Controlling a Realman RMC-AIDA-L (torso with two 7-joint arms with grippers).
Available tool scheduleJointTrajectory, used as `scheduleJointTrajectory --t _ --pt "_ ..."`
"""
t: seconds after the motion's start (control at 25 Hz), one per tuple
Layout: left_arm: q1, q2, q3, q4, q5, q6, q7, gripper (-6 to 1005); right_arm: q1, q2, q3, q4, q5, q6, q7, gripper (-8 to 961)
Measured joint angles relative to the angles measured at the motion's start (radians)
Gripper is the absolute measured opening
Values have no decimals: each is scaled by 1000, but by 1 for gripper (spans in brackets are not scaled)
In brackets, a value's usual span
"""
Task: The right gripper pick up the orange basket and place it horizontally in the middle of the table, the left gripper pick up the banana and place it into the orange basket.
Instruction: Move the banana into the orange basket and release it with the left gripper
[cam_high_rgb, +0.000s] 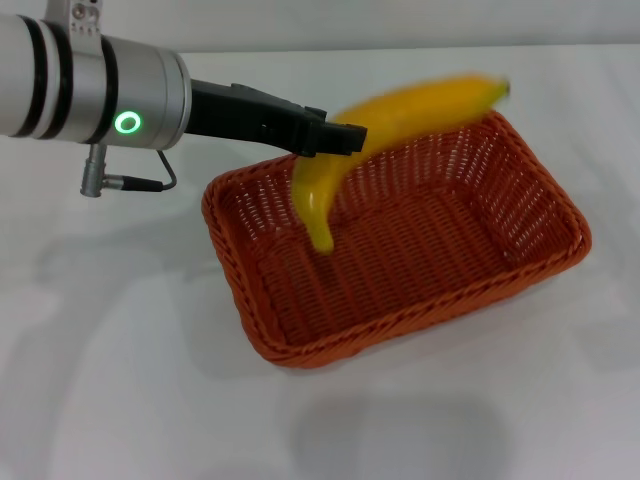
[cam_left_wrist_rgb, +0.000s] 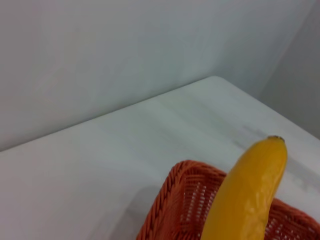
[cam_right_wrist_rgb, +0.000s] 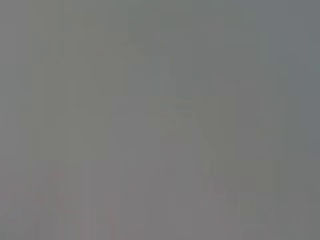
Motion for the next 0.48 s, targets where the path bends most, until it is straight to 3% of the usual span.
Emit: scheduleJointTrajectory --t 0.28,0.48 --pt "5 0 -1 -9 -37 -6 37 535 -2 0 0 -2 0 -1 2 854" --pt "10 0 -4 5 -43 -24 79 753 -7 -2 0 -2 0 -2 4 854"
